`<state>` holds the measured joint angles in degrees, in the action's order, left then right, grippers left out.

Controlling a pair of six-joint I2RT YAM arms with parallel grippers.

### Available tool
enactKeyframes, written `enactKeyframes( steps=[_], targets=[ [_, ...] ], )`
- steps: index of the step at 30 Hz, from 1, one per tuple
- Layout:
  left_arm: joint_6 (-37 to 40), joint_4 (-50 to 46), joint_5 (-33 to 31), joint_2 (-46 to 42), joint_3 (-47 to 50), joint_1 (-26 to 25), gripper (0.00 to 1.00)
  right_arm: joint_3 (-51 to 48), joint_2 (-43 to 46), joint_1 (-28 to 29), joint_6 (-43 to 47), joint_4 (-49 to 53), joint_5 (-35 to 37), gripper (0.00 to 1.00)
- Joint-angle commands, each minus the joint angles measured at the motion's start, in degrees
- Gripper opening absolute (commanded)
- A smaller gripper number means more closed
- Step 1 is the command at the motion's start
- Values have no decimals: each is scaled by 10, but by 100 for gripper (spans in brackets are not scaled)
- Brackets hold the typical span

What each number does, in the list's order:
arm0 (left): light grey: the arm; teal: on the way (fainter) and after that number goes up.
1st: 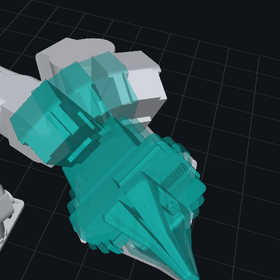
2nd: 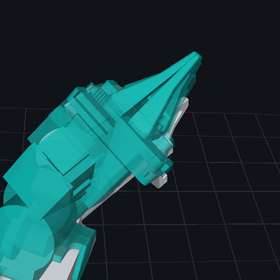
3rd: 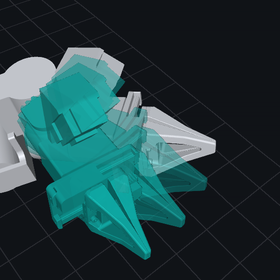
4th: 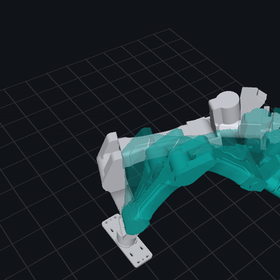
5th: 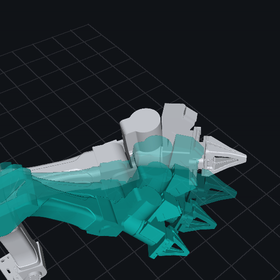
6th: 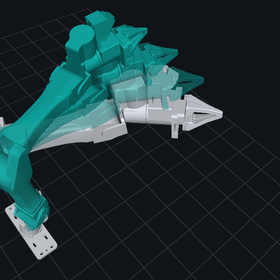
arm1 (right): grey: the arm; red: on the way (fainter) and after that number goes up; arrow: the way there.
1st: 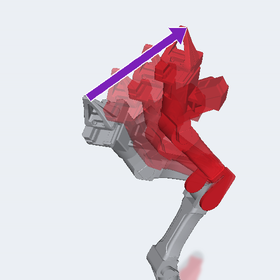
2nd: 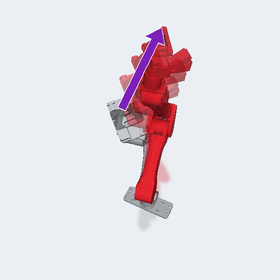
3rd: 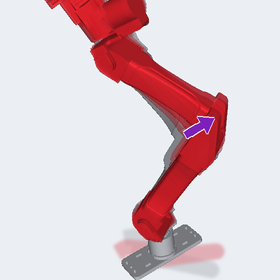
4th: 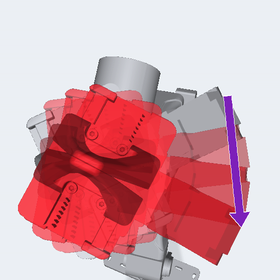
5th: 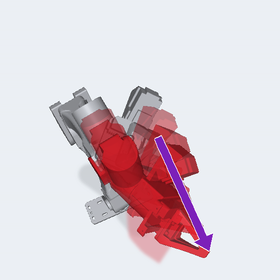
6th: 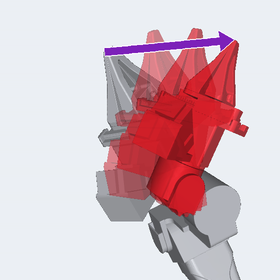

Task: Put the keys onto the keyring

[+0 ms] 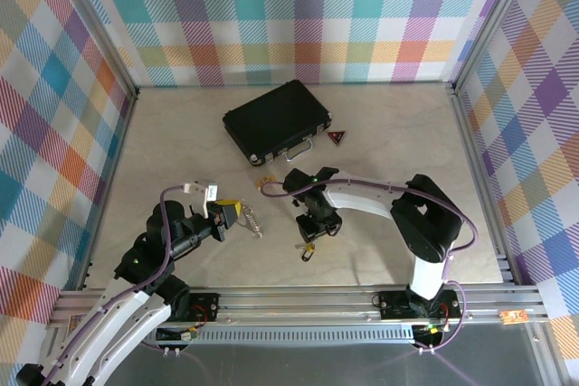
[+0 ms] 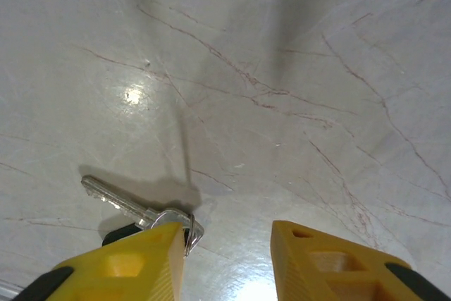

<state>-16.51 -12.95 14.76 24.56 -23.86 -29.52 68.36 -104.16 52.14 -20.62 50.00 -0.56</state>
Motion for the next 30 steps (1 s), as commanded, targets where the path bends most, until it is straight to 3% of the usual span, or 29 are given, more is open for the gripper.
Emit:
enactKeyframes(
  steps=[1, 18, 30],
  targets=[
    [-6, 43, 23, -15, 3, -5, 0, 14, -12, 2, 7, 29, -14, 33],
    [-9, 58, 35, -23, 11, -5, 0, -17, -1, 2, -12, 2, -66, 30],
    [-9, 69, 46, -14, 17, -5, 0, -42, 22, 1, -19, -9, -59, 11]
  ],
)
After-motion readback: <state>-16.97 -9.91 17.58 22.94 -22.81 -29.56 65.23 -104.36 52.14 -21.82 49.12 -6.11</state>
